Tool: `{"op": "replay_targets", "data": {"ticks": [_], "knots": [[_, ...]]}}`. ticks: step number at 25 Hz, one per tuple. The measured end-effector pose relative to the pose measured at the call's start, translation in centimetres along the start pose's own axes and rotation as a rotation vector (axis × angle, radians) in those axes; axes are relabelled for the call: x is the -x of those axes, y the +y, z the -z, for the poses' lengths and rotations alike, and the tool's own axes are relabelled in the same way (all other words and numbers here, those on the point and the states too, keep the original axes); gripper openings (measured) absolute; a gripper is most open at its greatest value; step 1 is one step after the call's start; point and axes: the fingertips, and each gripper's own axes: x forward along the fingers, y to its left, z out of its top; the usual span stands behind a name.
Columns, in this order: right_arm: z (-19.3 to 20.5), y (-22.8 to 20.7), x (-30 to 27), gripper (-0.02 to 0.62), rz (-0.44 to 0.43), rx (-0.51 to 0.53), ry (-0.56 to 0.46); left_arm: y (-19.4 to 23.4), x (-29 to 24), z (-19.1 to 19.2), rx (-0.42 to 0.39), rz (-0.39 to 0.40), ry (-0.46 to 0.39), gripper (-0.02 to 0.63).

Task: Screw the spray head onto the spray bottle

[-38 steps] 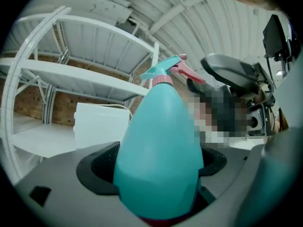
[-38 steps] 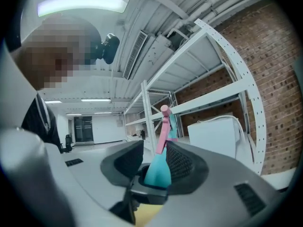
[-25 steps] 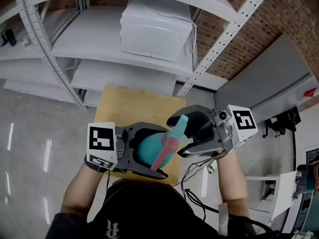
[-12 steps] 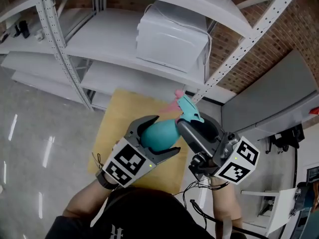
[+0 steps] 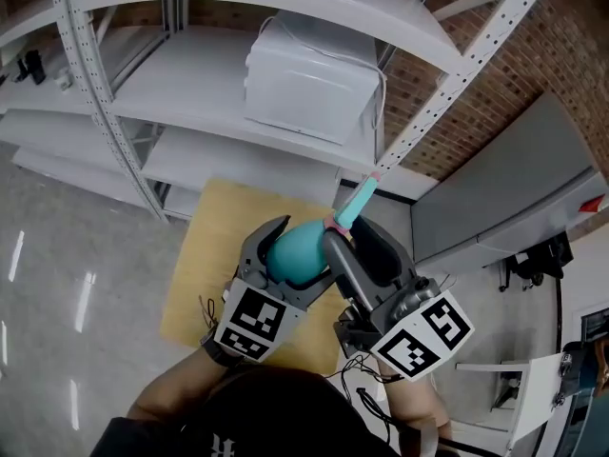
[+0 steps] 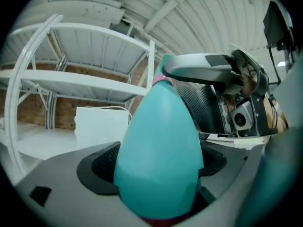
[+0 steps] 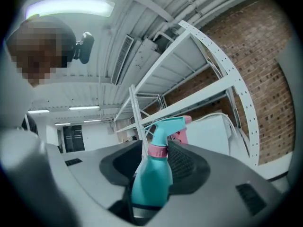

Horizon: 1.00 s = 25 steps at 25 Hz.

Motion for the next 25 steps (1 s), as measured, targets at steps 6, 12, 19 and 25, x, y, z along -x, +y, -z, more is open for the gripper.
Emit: {"op": "replay_targets", "data": {"ticks": [6, 12, 19, 25], "knots": [[-1.2, 2.6, 2.9, 0.152, -0.087, 0.086, -0.009, -0.8, 0.1, -1.7, 0.124, 0.156, -0.133, 0.449], [-7.1, -1.8, 7.8, 0.152, -0.224, -0.033, -0.272, -3.0, 2.8, -3.7, 0.133, 0.443, -0.19, 0.449], [-3.3, 3.7, 2.9, 0.255, -0.767, 0.015, 0.065, -6.2, 4.1, -4.5, 0.139, 0.661, -0.199, 0.449], [-2.4, 4.5, 1.3, 0.132, -0.617, 0.203, 0.145, -4.5, 2.5, -3.1, 0.102, 0.505, -0.141, 0.449]]}}
